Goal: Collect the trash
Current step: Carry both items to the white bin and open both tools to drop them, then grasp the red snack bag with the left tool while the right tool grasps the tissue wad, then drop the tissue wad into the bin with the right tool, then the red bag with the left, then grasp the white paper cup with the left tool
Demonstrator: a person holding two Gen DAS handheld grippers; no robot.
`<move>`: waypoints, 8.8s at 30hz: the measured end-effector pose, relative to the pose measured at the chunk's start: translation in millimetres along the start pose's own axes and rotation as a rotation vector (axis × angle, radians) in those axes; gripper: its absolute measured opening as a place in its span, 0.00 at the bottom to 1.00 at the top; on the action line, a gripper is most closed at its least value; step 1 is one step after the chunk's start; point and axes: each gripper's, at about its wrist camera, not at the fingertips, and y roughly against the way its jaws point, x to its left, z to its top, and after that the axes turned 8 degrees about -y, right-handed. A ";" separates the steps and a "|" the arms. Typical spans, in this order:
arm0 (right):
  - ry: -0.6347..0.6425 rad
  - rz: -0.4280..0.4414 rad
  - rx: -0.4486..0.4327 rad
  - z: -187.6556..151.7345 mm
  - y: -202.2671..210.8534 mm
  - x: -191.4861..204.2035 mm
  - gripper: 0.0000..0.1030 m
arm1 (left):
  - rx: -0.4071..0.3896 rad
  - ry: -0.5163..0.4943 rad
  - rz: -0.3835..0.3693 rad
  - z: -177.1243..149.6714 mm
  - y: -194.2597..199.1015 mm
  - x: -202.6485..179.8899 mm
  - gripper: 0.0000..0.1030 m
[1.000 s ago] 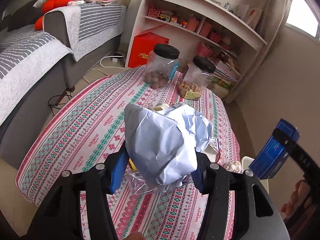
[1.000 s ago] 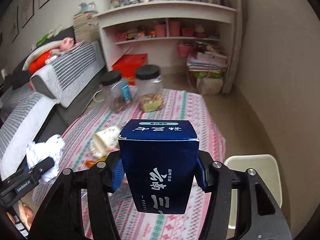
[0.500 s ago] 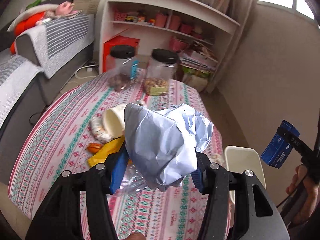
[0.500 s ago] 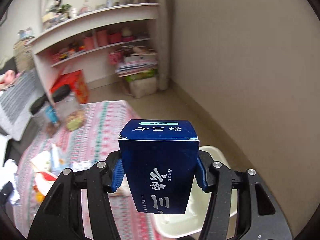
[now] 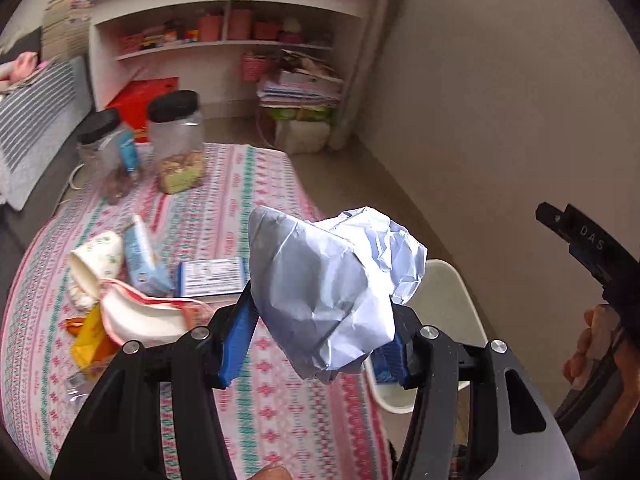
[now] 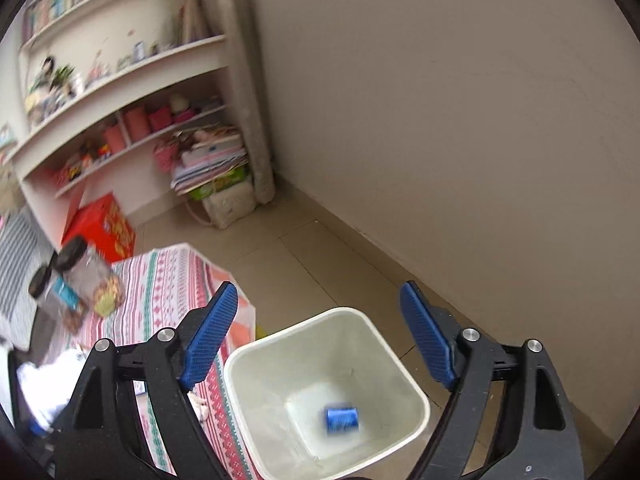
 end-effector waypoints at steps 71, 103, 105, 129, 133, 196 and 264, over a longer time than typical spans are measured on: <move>0.481 0.086 0.141 -98.5 -25.8 143.7 0.93 | 0.301 0.721 0.163 -59.5 -67.3 191.9 0.81; 0.874 0.265 0.566 -191.0 -113.4 204.4 0.36 | 0.135 0.404 0.198 -52.7 55.2 233.6 0.52; 0.842 0.296 0.547 -185.1 -104.2 211.3 0.36 | 0.129 0.415 0.208 -54.0 59.1 239.1 0.52; 0.569 0.572 0.162 -140.1 27.6 273.3 0.36 | -0.108 0.168 0.461 -37.9 96.3 200.8 0.52; 0.557 0.575 0.112 -136.8 36.8 268.9 0.36 | -0.133 0.150 0.488 -35.9 96.1 195.8 0.52; -0.019 -0.006 -0.151 -1.1 25.6 12.9 0.80 | -0.051 -0.160 0.090 -6.9 -7.8 -31.1 0.53; 0.379 0.145 0.065 -113.9 -0.4 210.9 0.93 | 0.275 0.149 0.441 -10.1 -69.2 246.4 0.88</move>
